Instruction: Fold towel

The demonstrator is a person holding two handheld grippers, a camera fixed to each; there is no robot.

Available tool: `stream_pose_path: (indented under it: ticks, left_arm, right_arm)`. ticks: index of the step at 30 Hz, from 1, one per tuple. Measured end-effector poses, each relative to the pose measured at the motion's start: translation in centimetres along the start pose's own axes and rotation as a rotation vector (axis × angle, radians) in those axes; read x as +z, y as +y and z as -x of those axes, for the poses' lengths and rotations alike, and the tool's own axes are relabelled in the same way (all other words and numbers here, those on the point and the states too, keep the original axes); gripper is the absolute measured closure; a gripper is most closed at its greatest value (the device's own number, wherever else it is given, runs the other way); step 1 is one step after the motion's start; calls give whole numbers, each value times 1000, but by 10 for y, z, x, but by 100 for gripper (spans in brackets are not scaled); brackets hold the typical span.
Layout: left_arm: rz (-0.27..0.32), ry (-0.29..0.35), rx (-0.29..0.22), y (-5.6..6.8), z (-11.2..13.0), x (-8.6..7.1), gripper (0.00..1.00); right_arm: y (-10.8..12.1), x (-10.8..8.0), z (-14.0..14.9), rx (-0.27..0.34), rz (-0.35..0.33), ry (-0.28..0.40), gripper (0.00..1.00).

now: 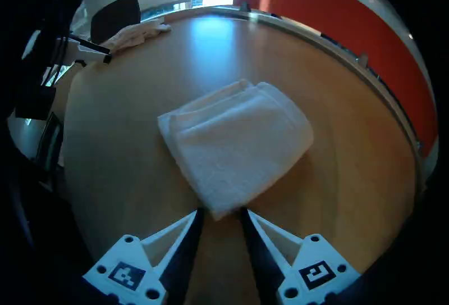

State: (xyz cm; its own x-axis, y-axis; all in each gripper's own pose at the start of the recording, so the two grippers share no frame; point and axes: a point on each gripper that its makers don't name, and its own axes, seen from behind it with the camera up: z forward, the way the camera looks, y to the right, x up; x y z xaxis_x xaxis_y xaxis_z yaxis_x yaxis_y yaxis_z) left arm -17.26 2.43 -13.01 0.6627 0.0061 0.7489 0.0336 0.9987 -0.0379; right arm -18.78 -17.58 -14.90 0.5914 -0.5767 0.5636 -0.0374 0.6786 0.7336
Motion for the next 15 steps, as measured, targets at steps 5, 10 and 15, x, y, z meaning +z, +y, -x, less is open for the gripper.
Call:
stream_pose_path:
  ticks: [5,10,15]
  left_arm:
    - [1,0,3,0,0,0,12]
    - [2,0,5,0,-1,1,12]
    - [3,-1,5,-1,0,1,12]
  right_arm:
    - [1,0,1,17,6,7,78]
    - [5,-1,1,36,24,15,93]
    - [10,-4,0,57,29,18,94]
